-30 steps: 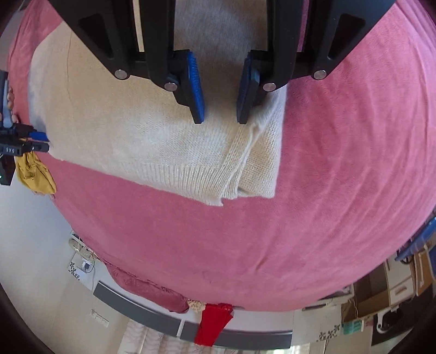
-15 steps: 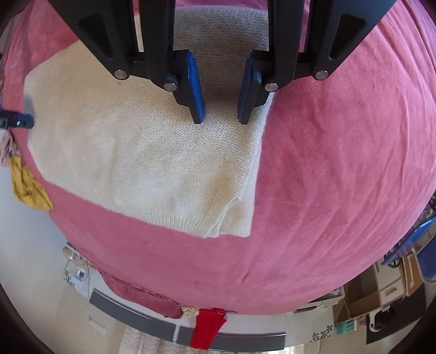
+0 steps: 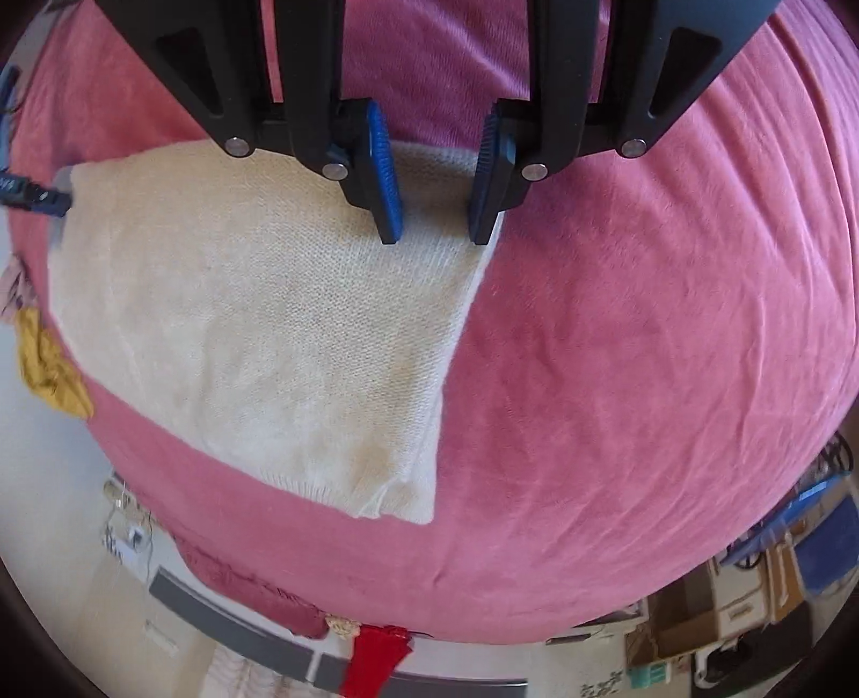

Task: Fold clothes

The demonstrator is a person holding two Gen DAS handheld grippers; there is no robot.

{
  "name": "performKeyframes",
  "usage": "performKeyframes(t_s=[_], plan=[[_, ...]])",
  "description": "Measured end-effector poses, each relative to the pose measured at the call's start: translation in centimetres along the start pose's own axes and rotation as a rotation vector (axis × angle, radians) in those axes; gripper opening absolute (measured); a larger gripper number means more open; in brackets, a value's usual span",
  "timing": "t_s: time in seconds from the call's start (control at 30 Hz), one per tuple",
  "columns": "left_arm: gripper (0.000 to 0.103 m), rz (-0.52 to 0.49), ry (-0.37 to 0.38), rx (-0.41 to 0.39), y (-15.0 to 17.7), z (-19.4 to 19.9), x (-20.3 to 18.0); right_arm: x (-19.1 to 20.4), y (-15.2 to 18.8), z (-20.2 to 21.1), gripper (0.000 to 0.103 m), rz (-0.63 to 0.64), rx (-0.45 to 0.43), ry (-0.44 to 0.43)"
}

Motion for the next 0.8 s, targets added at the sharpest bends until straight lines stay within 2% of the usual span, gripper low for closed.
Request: performKeyframes(t_s=[0.1, 0.23, 0.3, 0.37, 0.47, 0.57, 0.7, 0.8], plan=[[0.026, 0.037, 0.053, -0.061, 0.0, 2.2, 0.2, 0.5, 0.2, 1.3, 0.062, -0.02, -0.019, -0.015], [0.026, -0.039, 0.089, -0.1, -0.2, 3.2, -1.7, 2.3, 0.6, 2.0, 0.062, -0.012, -0.045, -0.055], [0.026, -0.089, 0.111, -0.088, -0.1, 2.8, -3.7, 3.2, 0.8, 2.4, 0.063, -0.008, -0.058, -0.075], [0.026, -0.153, 0.096, -0.034, 0.5, 1.3, -5.1, 4.0, 1.2, 2.8, 0.062, -0.004, -0.066, -0.086], [0.026, -0.203, 0.055, 0.043, 1.9, -0.7, -5.8, 2.0, 3.9, 1.9, 0.063, 0.01, -0.001, 0.02], [0.026, -0.198, 0.071, 0.02, 2.1, 0.1, -5.8, 1.2, 4.5, 2.6, 0.063, -0.007, -0.004, 0.0], [0.026, -0.2, 0.144, -0.045, 0.4, 1.8, -8.0, 2.3, 2.5, 5.2, 0.063, -0.011, -0.088, -0.05], [0.026, -0.249, 0.198, -0.047, -0.2, 1.1, -11.9, 4.1, 1.0, 5.6, 0.063, 0.013, -0.128, -0.076]])
Point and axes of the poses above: each gripper's, at about its wrist camera, not at the fingertips, and z roughly against the way its jaws point, x to its left, y to its underside, the point moved 10 cm from there along -z, roughly the way its jaws point, and after that the axes turned 7 degrees about -x, right-handed, at the moved point
